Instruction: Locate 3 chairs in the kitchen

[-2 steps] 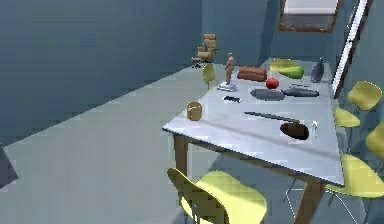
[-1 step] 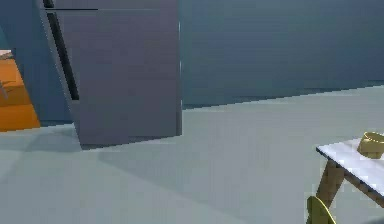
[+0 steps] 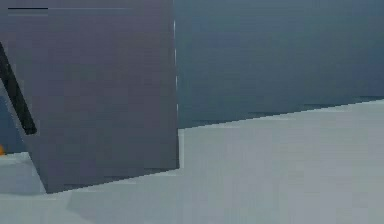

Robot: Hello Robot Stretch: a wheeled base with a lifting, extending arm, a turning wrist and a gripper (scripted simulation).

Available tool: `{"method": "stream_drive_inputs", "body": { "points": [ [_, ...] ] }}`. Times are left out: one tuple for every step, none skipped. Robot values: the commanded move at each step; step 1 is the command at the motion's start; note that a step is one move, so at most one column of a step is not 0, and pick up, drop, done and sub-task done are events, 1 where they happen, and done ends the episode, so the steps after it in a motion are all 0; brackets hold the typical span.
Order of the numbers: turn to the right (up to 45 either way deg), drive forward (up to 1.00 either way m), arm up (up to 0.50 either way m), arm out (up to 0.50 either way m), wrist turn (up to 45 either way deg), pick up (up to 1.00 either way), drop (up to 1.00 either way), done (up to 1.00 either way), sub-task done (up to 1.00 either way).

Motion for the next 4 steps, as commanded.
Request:
{"method": "stream_drive_inputs", "body": {
  "points": [
    [15.0, 0.00, 0.00, 0.00, 0.0, 0.00, 0.00, 0.00, 0.00],
    [0.0, 1.00, 0.00, 0.00, 0.0, 0.00, 0.00, 0.00, 0.00],
    [24.0, 0.00, 0.00, 0.00, 0.0, 0.00, 0.00, 0.00, 0.00],
    [0.0, 0.10, 0.00, 0.00, 0.0, 0.00, 0.00, 0.00, 0.00]
  ]
}}
